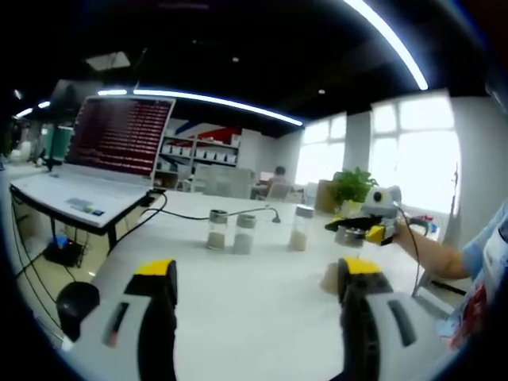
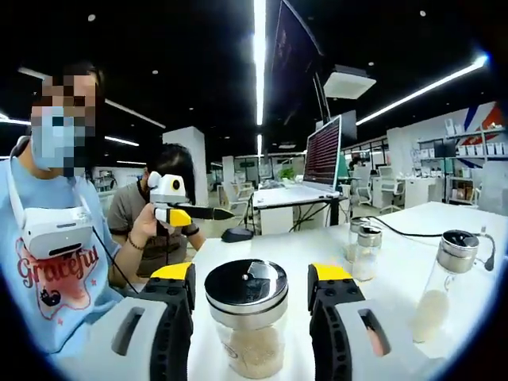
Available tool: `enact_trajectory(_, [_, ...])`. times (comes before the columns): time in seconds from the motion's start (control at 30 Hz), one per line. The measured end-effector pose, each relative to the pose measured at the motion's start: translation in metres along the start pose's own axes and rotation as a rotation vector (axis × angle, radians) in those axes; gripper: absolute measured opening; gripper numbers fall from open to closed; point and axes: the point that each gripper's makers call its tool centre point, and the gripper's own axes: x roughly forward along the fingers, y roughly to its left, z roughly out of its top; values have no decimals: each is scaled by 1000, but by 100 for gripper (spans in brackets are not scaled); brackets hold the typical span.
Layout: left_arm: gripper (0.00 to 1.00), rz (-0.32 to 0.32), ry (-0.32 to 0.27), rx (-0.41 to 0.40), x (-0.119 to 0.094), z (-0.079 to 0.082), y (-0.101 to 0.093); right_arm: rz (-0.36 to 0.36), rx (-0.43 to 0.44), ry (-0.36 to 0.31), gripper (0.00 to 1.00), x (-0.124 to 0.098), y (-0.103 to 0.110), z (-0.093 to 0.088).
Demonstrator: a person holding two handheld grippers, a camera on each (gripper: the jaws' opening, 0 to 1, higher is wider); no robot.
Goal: Rotate the seasoning bottle until the label or dispensing opening points toward the visible target arrow and the bottle remains upright within the marked orientation range
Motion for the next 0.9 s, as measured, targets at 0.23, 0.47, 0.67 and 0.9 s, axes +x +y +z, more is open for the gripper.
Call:
enact_trajectory(0.23, [89, -47, -53, -6, -2, 11, -9, -16, -16, 33, 55, 2, -4, -6])
enact_trajectory(0.47, [100, -58, -46, 37, 0, 11, -16, -32, -16, 43, 50, 5, -3, -12])
enact_trajectory(0.67, [100, -29, -53, 96, 1, 13, -13, -22, -54, 66, 42, 3, 1, -16])
enact_trajectory(0.9, [100, -33, -64, 96, 0, 15, -13, -34, -63, 78, 42, 3, 0, -17])
